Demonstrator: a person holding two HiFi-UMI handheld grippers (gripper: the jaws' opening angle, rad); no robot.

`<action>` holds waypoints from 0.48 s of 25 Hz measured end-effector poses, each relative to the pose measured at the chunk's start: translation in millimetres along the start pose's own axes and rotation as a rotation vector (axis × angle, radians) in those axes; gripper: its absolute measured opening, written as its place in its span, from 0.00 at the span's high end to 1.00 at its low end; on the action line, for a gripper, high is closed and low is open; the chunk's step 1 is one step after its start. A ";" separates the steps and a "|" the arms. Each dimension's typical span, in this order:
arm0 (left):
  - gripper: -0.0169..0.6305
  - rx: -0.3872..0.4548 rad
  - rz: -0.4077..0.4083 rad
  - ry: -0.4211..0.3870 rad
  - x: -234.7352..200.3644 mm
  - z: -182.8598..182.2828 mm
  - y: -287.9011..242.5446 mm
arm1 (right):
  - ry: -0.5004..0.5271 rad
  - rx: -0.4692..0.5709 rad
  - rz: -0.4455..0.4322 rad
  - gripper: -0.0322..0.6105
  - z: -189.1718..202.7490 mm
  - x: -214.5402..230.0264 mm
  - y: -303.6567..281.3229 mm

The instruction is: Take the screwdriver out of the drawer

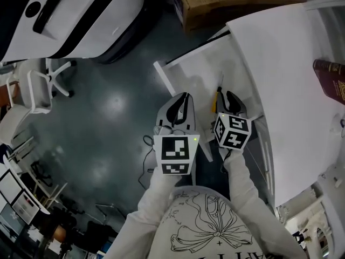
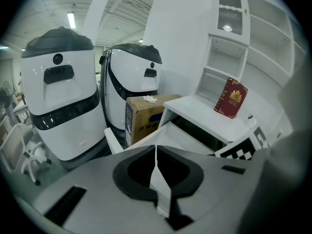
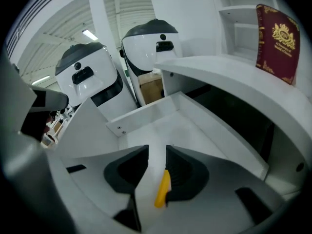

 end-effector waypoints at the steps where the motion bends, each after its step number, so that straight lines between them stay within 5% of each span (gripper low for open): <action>1: 0.95 0.000 0.000 0.002 -1.2 0.4 -1.1 | -0.003 -0.015 0.001 0.78 3.2 -0.9 -5.0; 12: 0.95 -0.007 0.008 0.041 -5.2 8.4 -8.3 | -0.051 -0.165 0.032 0.79 34.4 -0.4 -51.1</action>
Point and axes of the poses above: the fingertips, and each gripper's own axes: y backward along the fingers, x to its right, z out of its underside, the point moved 8 cm from there along y, backward along the fingers, and after that the axes turned 13 degrees about z, right-handed, at the moved point
